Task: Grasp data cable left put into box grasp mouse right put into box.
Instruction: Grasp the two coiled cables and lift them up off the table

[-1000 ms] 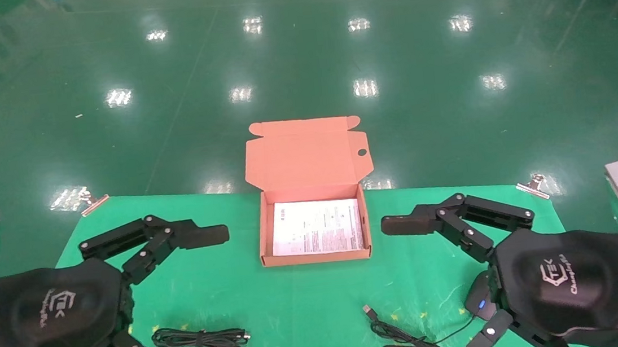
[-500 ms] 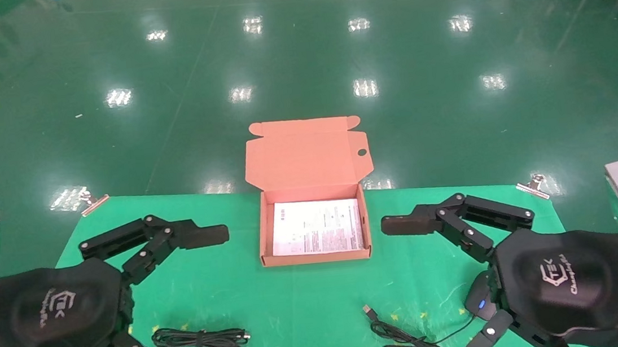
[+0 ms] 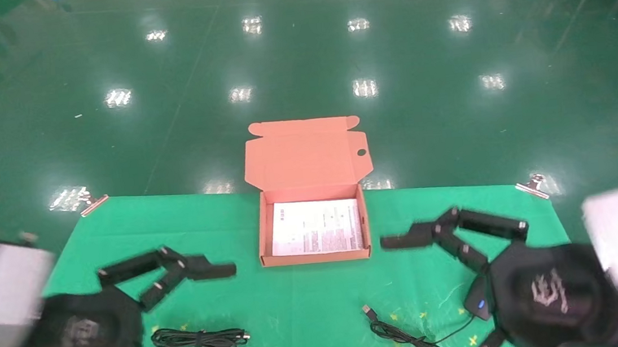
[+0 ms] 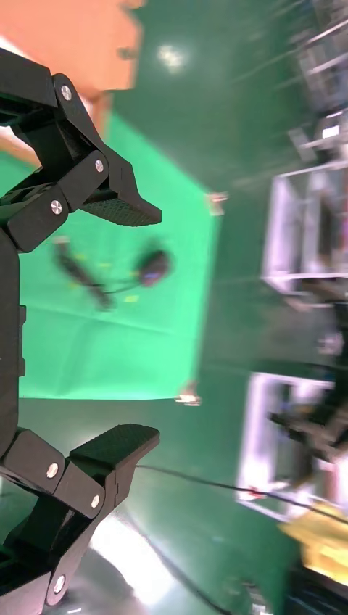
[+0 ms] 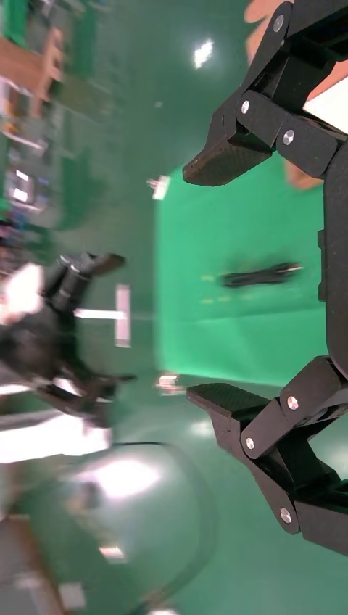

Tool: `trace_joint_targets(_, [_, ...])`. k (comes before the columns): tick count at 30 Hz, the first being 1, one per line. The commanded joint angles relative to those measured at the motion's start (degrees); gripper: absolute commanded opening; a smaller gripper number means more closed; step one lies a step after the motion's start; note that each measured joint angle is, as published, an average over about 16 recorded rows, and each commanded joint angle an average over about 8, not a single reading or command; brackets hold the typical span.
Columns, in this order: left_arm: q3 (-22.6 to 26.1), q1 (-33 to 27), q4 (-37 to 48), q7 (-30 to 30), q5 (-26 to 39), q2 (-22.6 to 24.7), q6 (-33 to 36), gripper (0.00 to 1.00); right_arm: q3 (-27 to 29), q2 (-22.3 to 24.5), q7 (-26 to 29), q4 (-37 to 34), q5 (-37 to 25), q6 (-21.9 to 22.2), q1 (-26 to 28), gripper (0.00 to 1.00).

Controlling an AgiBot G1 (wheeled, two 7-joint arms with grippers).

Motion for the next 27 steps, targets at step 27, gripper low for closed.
trace_joint_targets(27, [21.6, -14.1, -2.0, -2.9, 51.0, 11.8, -6.2, 1.0, -22.3, -8.0, -19.0, 1.7, -41.9, 3.0, 12.8, 1.0])
